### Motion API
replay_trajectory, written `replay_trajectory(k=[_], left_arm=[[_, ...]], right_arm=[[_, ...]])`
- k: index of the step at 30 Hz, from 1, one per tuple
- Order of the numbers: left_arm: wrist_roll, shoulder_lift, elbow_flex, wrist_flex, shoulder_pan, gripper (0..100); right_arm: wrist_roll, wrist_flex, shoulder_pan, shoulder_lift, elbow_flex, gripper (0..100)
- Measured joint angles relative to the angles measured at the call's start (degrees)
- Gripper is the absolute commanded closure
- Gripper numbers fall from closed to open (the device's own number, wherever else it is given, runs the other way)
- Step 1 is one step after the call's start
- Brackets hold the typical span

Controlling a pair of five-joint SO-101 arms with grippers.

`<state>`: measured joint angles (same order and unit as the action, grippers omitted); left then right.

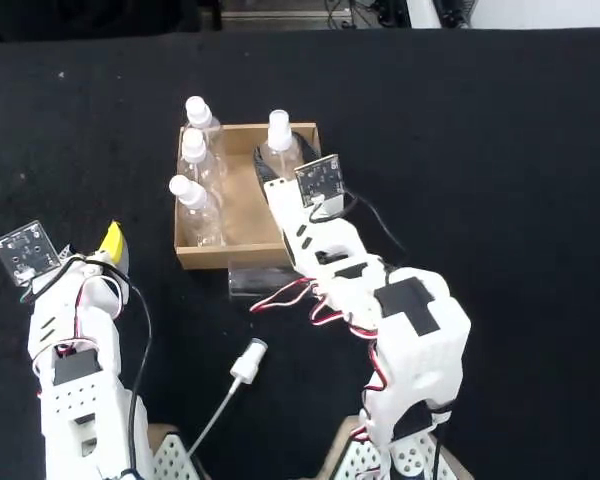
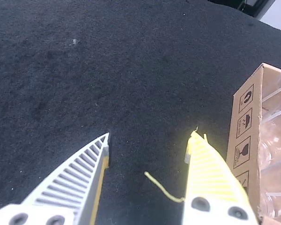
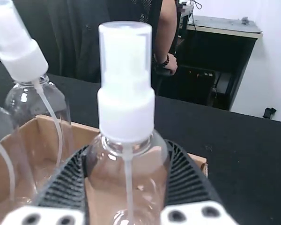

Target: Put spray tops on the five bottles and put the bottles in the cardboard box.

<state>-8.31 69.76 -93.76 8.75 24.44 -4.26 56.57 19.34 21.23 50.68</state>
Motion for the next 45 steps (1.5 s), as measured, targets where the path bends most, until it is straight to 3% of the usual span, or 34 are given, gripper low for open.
replay_trajectory(k=[6,45], left_arm=[[0.0,0.0,0.0,0.0,0.0,75],[0.1,0.0,0.0,0.0,0.0,75]], right_arm=[[0.0,0.0,0.1,0.0,0.0,76.0],[0.0,0.3,0.4,0.0,0.4,76.1]])
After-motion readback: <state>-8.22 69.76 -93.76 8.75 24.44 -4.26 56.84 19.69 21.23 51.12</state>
